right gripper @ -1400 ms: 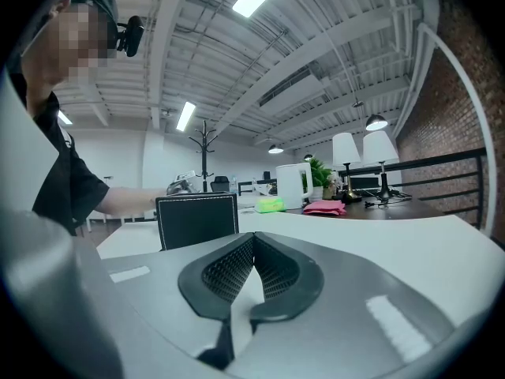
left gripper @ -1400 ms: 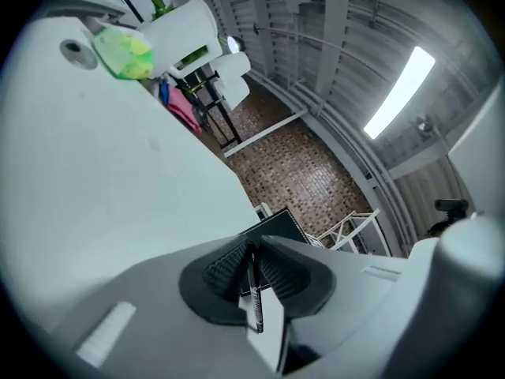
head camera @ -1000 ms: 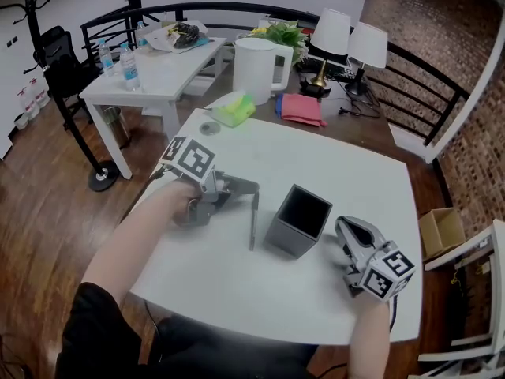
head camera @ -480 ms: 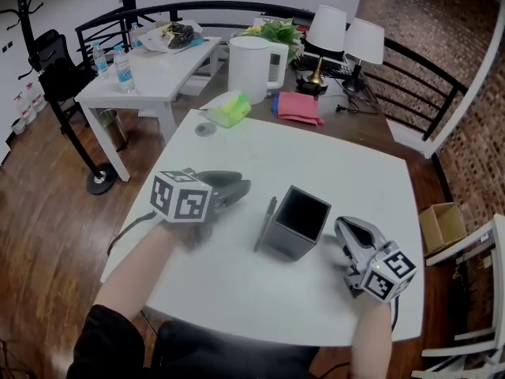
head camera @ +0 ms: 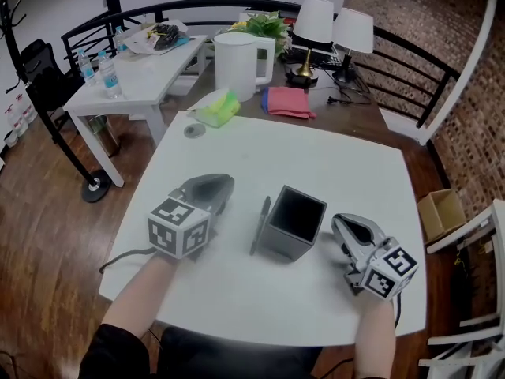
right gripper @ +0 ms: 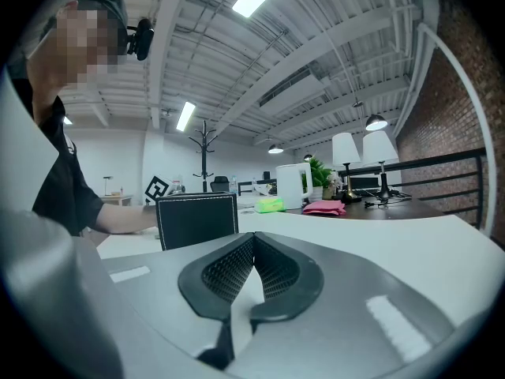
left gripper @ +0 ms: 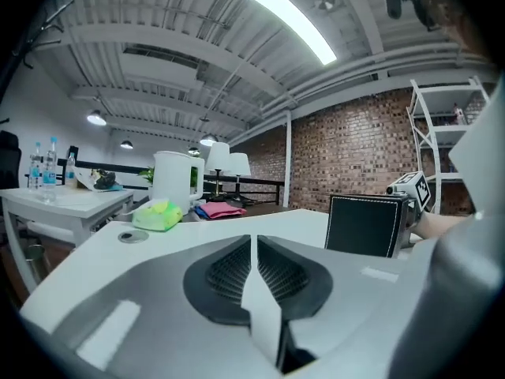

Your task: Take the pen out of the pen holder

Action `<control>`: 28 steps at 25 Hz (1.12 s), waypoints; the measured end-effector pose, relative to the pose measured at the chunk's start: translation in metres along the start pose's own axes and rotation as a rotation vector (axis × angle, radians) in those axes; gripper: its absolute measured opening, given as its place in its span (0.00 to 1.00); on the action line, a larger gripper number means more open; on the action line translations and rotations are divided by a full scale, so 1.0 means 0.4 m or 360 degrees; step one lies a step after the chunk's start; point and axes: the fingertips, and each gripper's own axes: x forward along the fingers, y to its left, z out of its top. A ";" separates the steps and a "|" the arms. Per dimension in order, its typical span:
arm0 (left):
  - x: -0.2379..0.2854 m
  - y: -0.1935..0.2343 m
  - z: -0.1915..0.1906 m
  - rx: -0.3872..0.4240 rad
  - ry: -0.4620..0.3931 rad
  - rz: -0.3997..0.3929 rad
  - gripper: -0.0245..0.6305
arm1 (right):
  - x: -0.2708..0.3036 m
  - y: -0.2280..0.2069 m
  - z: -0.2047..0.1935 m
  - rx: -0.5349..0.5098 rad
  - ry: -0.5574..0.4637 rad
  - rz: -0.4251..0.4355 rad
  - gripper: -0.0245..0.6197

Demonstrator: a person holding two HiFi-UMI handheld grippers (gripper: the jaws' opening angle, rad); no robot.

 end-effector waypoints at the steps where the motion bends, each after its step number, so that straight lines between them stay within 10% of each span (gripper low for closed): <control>1: -0.002 0.000 0.004 0.0011 -0.0021 0.0010 0.07 | -0.001 -0.001 0.000 0.0000 0.0001 -0.0002 0.06; 28: -0.003 -0.014 0.008 0.0024 -0.0042 -0.0030 0.06 | -0.003 -0.013 0.003 0.0004 -0.0007 -0.0043 0.06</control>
